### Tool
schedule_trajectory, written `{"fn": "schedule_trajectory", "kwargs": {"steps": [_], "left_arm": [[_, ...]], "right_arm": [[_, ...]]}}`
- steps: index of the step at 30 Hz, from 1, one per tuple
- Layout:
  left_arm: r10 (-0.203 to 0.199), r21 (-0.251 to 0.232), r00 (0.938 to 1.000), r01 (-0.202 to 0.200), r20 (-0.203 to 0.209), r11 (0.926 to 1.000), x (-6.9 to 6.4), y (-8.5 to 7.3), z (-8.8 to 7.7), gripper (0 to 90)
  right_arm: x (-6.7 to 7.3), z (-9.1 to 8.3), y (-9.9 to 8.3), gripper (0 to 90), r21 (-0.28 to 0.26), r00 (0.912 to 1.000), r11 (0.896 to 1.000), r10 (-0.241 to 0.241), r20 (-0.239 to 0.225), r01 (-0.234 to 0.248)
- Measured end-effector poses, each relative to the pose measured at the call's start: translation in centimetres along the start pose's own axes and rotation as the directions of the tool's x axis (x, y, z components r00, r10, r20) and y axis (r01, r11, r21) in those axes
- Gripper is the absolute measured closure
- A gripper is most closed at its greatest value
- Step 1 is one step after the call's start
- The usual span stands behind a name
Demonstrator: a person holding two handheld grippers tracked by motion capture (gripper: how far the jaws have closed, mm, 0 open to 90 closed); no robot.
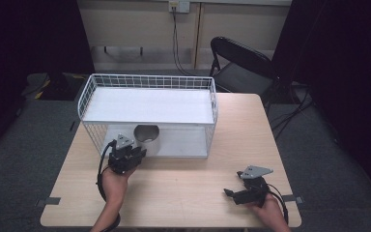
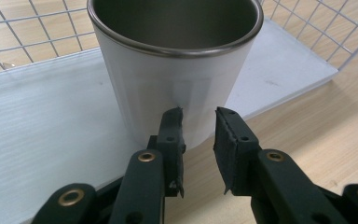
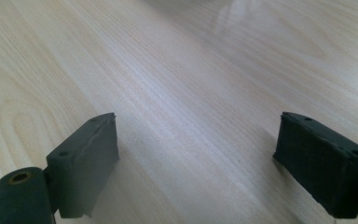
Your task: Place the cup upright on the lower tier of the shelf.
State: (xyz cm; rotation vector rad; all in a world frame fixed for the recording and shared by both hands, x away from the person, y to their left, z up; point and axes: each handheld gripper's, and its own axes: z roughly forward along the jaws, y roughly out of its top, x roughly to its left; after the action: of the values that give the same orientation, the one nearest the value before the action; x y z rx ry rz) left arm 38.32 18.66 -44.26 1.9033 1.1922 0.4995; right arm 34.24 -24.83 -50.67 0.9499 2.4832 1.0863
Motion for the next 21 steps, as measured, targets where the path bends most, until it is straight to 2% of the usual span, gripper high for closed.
{"fn": "schedule_trajectory", "kwargs": {"steps": [12, 21], "left_arm": [[-0.01, -0.004, 0.9996, 0.01, -0.027, 0.9999, 0.1, 0.0, 0.6, 71.6], [-0.022, 0.004, 0.9995, 0.022, -0.021, 0.9997, 0.0, 0.2, 1.2, 71.8]], "right_arm": [[0.0, 0.0, 0.0, 12.2, 0.0, 1.0, 1.0, 0.0, 0.0, 0.0], [0.0, 0.0, 0.0, 12.2, 0.0, 1.0, 1.0, 0.0, 0.0, 0.0]]}}
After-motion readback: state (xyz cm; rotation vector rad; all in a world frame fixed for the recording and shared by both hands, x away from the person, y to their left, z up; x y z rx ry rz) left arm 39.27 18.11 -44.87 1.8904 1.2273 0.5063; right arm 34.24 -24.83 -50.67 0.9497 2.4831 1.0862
